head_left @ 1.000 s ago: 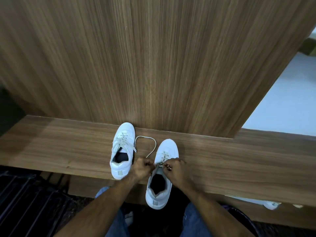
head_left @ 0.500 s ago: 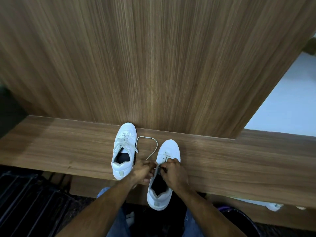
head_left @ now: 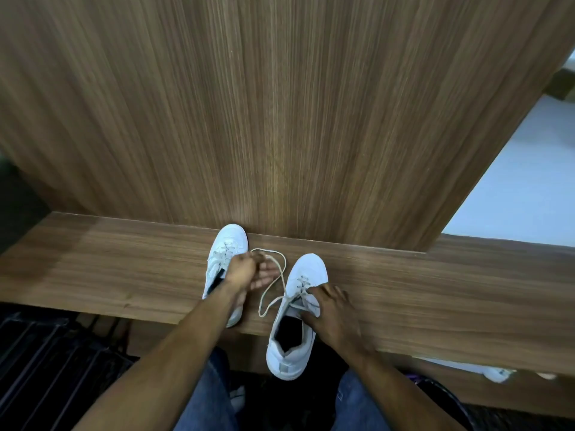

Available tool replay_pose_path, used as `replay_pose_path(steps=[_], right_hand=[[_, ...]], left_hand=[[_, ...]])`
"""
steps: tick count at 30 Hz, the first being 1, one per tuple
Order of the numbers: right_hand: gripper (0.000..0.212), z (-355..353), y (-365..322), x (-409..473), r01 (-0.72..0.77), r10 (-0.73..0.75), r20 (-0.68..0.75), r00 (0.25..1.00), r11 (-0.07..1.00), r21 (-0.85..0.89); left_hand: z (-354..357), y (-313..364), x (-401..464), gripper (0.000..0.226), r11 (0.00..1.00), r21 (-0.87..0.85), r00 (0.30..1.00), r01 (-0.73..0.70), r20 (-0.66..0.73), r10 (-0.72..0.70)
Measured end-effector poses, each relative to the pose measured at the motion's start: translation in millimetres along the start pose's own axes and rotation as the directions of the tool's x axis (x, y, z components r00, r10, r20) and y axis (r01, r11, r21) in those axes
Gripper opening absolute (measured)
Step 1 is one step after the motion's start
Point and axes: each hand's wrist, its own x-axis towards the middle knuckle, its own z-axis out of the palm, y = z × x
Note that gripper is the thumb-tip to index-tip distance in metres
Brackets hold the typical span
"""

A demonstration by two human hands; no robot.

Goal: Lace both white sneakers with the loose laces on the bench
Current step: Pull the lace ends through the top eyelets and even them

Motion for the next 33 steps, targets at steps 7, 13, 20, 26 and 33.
replay_pose_path(steps=[7,13,20,26,33], right_hand=[[0.056,-1,-2,-1,-0.042,0.041,0.024,0.999,0.999,0.03],[0.041,1,-3,-5,-0.108,0.099,0.082,0.992,0.986,0.124],[0.048,2,-8,-4,-0.173,0.15,0.168,0.974,0.976,0.13],[0.058,0,-10,-4,-0.201,0.168,0.216,0.962,0.969,0.142],[0.06,5,-7,-4,-0.221,0.182,0.227,0.957,0.962,0.162]], left_hand=[[-26,88,9,0.024,0.793,-0.568,0.975,-0.222,-0.152,0.164],[-21,17,10,0.021,0.994,-0.105,0.996,-0.018,-0.086,0.009],[21,-58,-24,0.029,0.942,0.302,0.989,0.143,-0.016,-0.145],[25,-26,-12,0.022,0.99,0.129,0.995,0.052,-0.09,-0.041],[6,63,11,0.008,0.982,-0.137,0.973,-0.131,-0.209,0.101]])
